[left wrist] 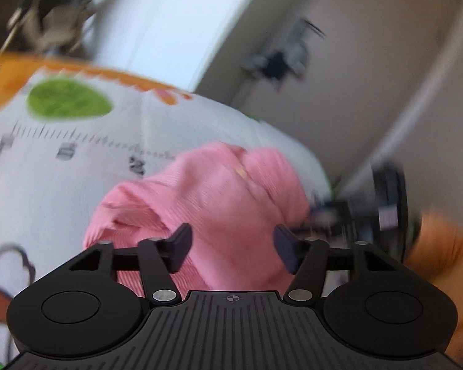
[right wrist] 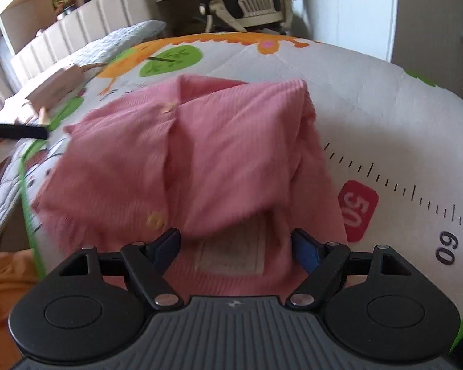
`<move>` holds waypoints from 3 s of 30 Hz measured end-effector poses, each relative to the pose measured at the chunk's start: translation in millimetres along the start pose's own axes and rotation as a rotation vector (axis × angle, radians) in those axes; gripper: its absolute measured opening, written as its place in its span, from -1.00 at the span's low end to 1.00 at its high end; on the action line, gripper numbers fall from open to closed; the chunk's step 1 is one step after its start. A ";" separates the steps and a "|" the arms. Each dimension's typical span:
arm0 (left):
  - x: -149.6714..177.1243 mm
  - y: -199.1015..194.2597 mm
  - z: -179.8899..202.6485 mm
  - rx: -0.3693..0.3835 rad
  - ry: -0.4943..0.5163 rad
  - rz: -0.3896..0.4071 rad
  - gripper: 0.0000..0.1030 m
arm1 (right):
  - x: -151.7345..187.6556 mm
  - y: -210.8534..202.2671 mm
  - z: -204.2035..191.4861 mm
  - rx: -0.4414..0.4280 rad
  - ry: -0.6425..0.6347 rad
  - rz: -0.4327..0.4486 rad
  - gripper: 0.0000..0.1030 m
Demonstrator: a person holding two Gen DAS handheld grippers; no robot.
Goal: Fold clothes
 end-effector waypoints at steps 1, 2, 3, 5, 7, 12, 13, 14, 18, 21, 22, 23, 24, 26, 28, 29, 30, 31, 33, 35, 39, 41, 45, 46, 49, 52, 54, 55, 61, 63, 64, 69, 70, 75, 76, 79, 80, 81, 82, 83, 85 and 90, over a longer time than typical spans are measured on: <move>-4.1 4.4 -7.9 0.014 -0.053 -0.006 0.48 | 0.0 -8.6 1.0 -0.023 0.006 0.022 0.54; -6.8 11.6 -14.2 0.016 -0.092 -0.021 0.53 | -1.4 -18.8 3.7 -0.050 0.019 0.056 0.54; -9.1 21.4 -18.5 0.008 -0.113 -0.041 0.56 | -5.2 -28.2 7.3 -0.073 0.034 0.094 0.55; -12.4 42.1 -22.2 -0.002 -0.118 -0.081 0.57 | -18.3 -41.0 17.9 -0.096 0.073 0.186 0.59; -19.4 62.3 -23.3 0.009 -0.116 -0.111 0.57 | -33.4 -41.8 30.2 -0.120 0.114 0.254 0.59; -59.9 91.5 -25.6 0.010 -0.056 -0.099 0.57 | -76.8 7.0 53.8 -0.304 0.216 0.186 0.63; -71.8 96.1 -28.1 0.002 -0.050 -0.087 0.57 | -84.4 17.0 54.4 -0.317 0.232 0.169 0.64; -83.2 98.9 -31.5 -0.003 -0.048 -0.075 0.57 | -90.7 24.4 54.6 -0.326 0.241 0.163 0.64; -134.8 100.4 -49.0 0.019 -0.093 0.003 0.57 | -127.6 27.3 56.6 -0.366 0.252 0.242 0.64; -159.1 88.8 -56.5 0.016 -0.092 0.085 0.57 | -157.8 11.8 56.2 -0.350 0.209 0.343 0.64; -164.3 84.3 -58.4 0.006 -0.089 0.111 0.57 | -162.1 6.1 55.4 -0.314 0.189 0.361 0.64; -163.7 81.0 -61.6 -0.001 -0.092 0.119 0.57 | -163.8 1.0 54.4 -0.267 0.168 0.370 0.64; -161.8 78.0 -65.1 -0.009 -0.096 0.124 0.60 | -165.6 -4.2 53.3 -0.220 0.147 0.379 0.64; -149.2 73.8 -75.5 0.018 -0.121 0.103 0.68 | -154.0 -11.0 51.4 -0.111 0.097 0.373 0.64; -134.4 75.4 -83.0 0.060 -0.154 0.059 0.73 | -130.9 -12.3 49.7 0.003 0.048 0.346 0.64; -128.9 78.9 -86.0 0.066 -0.171 0.036 0.74 | -118.4 -10.3 48.5 0.062 0.021 0.324 0.64; -124.1 83.9 -85.9 0.066 -0.182 0.016 0.74 | -108.2 -6.9 46.5 0.118 -0.002 0.301 0.64; -121.2 89.8 -83.3 0.054 -0.179 -0.001 0.74 | -99.6 -2.9 44.6 0.171 -0.025 0.280 0.64; -120.0 99.7 -73.7 -0.015 -0.152 -0.014 0.65 | -87.3 1.5 34.8 0.248 -0.103 0.260 0.64; -123.4 107.0 -67.0 -0.091 -0.126 -0.020 0.10 | -81.3 2.9 19.1 0.329 -0.211 0.274 0.64; -130.3 91.4 -67.0 -0.116 -0.130 0.005 -0.61 | -79.2 18.1 -23.0 0.548 -0.501 0.326 0.64; -135.2 67.1 -67.1 -0.105 -0.131 0.059 -0.71 | -76.9 33.0 -42.2 0.640 -0.645 0.325 0.64; -137.5 22.9 -71.5 -0.160 -0.121 0.153 -0.80 | -75.6 54.9 -65.3 0.635 -0.773 0.277 0.64; -133.7 15.4 -77.2 -0.193 -0.135 0.158 -0.80 | -76.7 50.7 -66.2 0.572 -0.737 0.265 0.64; -117.8 9.9 -94.8 -0.240 -0.166 0.131 -0.83 | -81.7 26.5 -64.0 0.330 -0.565 0.227 0.64; -102.1 16.1 -100.6 -0.087 -0.191 0.101 -0.34 | -89.7 -5.8 -39.2 0.120 -0.309 0.220 0.64; -100.2 25.9 -94.8 -0.035 -0.192 0.092 0.20 | -97.3 -20.5 -12.1 -0.002 -0.109 0.221 0.64; -102.3 33.8 -88.9 -0.018 -0.181 0.079 0.25 | -98.6 -23.4 -0.3 -0.023 -0.046 0.230 0.64; -119.7 93.4 -57.0 -0.122 -0.115 -0.009 -0.21 | -95.1 -18.7 38.0 -0.017 0.118 0.258 0.64; -127.5 91.8 -44.9 -0.129 -0.083 0.022 -0.77 | -95.3 -16.3 39.7 -0.012 0.129 0.261 0.64; -131.7 78.7 -35.6 -0.099 -0.053 0.065 -0.77 | -95.5 -18.7 39.5 -0.005 0.127 0.270 0.64; -135.5 15.5 -12.9 -0.041 0.022 0.209 -0.79 | -97.5 -36.0 42.4 -0.033 0.128 0.322 0.64; -131.1 9.1 -17.5 -0.059 0.011 0.216 -0.79 | -97.8 -35.4 42.8 -0.062 0.139 0.319 0.64; -98.8 24.4 -74.5 -0.169 -0.157 0.111 -0.79 | -98.9 -20.1 42.5 -0.221 0.211 0.270 0.64; -92.3 29.1 -88.2 -0.178 -0.195 0.087 -0.79 | -99.0 -14.8 41.9 -0.256 0.231 0.257 0.64; -80.9 34.6 -118.7 -0.161 -0.276 0.058 -0.78 | -101.5 2.2 40.1 -0.372 0.298 0.230 0.64; -80.0 35.2 -123.4 -0.150 -0.285 0.057 -0.77 | -104.6 10.5 39.0 -0.414 0.322 0.216 0.64; -79.4 35.9 -126.8 -0.139 -0.292 0.058 -0.76 | -108.4 21.4 37.1 -0.441 0.338 0.194 0.64; -79.4 35.7 -126.4 -0.119 -0.286 0.062 -0.77 | -111.8 33.0 34.7 -0.442 0.348 0.173 0.64; -79.6 35.4 -125.3 -0.097 -0.277 0.067 -0.73 | -114.6 44.6 32.2 -0.416 0.350 0.153 0.64; -80.0 34.7 -123.0 -0.053 -0.259 0.078 -0.51 | -118.8 66.3 30.3 -0.370 0.345 0.135 0.63; -91.7 51.8 -106.3 -0.030 -0.233 0.065 -0.11 | -132.1 74.2 20.0 -0.444 0.312 0.178 0.06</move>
Point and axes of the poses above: each gripper's, at about its wrist camera, not at the fingertips, and y roughly the way its jaws point, z to its right, x to its underside, the point moved 3 cm from there along y, roughly the way its jaws point, and after that the axes turned 15 degrees about -z, right-handed, at the moved point
